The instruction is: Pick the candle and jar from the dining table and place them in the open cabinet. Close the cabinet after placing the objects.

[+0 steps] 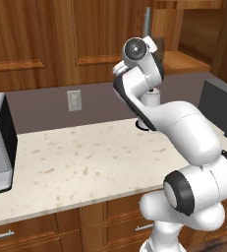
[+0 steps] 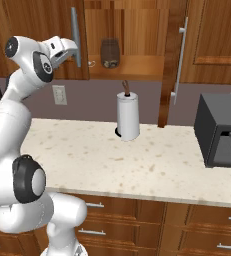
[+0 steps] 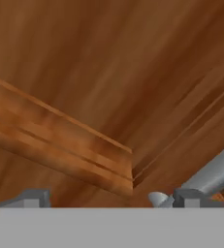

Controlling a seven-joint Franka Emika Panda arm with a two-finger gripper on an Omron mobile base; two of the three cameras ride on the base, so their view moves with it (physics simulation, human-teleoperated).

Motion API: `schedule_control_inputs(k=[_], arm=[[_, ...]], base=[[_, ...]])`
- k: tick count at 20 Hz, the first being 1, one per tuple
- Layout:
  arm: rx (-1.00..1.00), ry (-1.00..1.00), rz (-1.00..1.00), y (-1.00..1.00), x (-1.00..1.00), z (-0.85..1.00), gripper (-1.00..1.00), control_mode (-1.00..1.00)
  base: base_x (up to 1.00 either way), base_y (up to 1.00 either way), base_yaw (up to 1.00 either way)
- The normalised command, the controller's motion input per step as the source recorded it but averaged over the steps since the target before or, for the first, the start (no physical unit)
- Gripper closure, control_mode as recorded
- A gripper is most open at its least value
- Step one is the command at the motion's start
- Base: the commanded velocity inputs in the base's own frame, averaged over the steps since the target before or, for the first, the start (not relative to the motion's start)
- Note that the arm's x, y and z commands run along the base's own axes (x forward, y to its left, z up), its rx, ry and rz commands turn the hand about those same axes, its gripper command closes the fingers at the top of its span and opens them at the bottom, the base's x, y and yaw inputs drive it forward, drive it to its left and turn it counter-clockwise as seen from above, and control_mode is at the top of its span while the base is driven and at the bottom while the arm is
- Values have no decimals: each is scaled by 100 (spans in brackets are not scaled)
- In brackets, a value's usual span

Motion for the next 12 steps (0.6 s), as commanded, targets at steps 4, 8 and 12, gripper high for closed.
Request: schedule_control_inputs(k=[4,8,12], arm=[[9,-12,0,-3,-99,59,-100,-100],[12,-12,0,-1,-96,46,-100,-100],[18,-7,-1,-27,-81,22,-100,-100]], base=[[0,0,0],[0,0,0],[0,0,0]])
